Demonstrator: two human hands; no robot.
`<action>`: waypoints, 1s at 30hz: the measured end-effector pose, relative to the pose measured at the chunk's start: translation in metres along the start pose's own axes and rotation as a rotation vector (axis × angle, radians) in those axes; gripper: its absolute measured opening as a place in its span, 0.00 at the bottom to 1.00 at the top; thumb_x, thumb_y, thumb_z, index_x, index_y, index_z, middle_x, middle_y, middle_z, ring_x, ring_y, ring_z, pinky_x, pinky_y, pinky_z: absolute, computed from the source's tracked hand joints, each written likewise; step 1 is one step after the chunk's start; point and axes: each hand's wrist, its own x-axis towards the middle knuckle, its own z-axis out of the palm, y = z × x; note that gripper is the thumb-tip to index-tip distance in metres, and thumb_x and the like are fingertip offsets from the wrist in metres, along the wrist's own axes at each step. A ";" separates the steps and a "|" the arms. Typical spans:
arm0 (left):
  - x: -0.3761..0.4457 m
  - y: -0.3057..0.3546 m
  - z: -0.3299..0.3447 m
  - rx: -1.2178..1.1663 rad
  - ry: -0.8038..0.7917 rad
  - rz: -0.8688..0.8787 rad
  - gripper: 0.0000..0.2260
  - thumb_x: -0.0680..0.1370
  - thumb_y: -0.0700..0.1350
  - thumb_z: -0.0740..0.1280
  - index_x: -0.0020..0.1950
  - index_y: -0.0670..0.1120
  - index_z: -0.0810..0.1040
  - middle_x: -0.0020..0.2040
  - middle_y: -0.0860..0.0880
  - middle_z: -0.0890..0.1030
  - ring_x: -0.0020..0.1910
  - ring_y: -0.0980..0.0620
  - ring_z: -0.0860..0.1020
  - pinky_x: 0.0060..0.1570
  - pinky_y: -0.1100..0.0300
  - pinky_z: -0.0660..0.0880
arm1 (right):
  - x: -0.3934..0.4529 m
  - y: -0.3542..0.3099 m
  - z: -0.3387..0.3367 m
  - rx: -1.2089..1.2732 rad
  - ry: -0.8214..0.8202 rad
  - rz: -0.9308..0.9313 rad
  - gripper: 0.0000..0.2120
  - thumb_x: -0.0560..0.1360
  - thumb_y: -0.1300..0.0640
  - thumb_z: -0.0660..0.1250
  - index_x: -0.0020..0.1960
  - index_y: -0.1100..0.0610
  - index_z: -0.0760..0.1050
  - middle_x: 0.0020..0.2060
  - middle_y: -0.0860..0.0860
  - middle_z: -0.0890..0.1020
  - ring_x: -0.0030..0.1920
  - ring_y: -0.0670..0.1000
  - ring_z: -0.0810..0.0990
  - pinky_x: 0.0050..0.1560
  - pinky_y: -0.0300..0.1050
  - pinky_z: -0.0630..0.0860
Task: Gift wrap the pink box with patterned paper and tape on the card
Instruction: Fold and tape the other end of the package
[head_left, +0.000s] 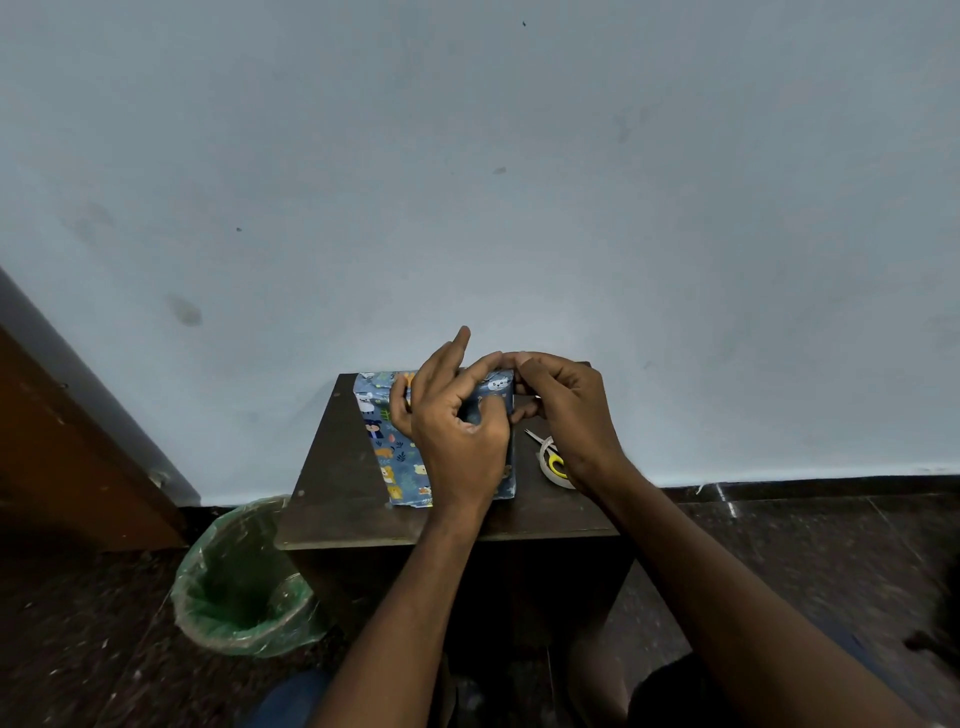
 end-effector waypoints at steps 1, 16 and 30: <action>0.000 0.000 0.000 0.001 0.001 0.000 0.19 0.72 0.42 0.65 0.57 0.55 0.88 0.73 0.60 0.79 0.75 0.60 0.72 0.81 0.52 0.44 | 0.000 0.000 0.001 0.003 0.002 0.004 0.12 0.84 0.61 0.64 0.55 0.62 0.86 0.46 0.57 0.87 0.45 0.54 0.85 0.41 0.52 0.80; -0.008 -0.002 0.005 0.065 0.063 0.030 0.20 0.71 0.40 0.66 0.57 0.55 0.89 0.78 0.55 0.75 0.79 0.58 0.68 0.81 0.52 0.46 | 0.007 0.001 0.001 0.120 0.024 0.219 0.10 0.75 0.60 0.75 0.55 0.62 0.84 0.48 0.59 0.87 0.44 0.56 0.86 0.45 0.52 0.78; -0.008 0.004 -0.001 0.247 0.093 0.090 0.34 0.70 0.48 0.62 0.77 0.46 0.76 0.83 0.50 0.67 0.67 0.50 0.80 0.76 0.46 0.58 | 0.018 0.006 0.010 0.102 -0.054 0.318 0.04 0.72 0.59 0.75 0.46 0.57 0.84 0.39 0.53 0.85 0.39 0.50 0.79 0.33 0.38 0.70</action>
